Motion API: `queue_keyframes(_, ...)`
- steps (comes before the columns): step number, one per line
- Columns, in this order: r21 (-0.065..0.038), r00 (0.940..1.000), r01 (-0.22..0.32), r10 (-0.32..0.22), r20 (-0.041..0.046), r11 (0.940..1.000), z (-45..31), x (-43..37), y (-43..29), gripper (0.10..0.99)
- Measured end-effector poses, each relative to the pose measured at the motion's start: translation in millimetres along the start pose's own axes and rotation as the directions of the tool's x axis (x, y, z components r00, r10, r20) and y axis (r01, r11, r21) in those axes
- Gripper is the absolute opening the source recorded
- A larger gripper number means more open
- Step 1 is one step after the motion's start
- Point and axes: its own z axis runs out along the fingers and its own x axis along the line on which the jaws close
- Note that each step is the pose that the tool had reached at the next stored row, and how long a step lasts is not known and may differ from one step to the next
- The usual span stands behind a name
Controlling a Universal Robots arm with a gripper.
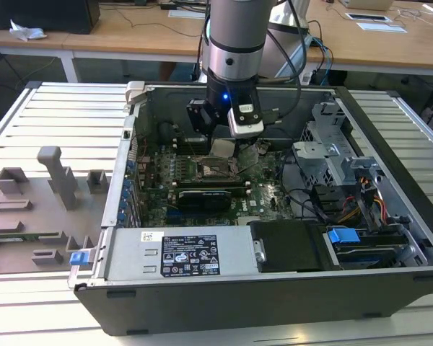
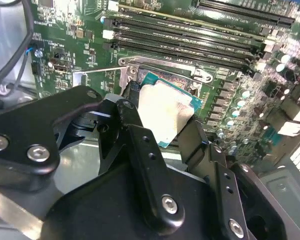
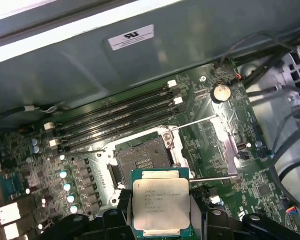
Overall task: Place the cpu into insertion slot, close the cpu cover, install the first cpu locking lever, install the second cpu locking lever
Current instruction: 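Place the cpu into insertion slot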
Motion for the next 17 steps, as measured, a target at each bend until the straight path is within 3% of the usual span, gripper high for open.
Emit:
queue_keyframes(6, -0.002, 0.9966, -0.082, 0.082, 0.0072, 0.9966, 0.1, 0.0, 0.0, 0.545)
queue_keyframes(17, -0.006, 0.9781, -0.207, 0.207, 0.0179, 0.9783, 0.5, 0.0, 0.0, 0.545)
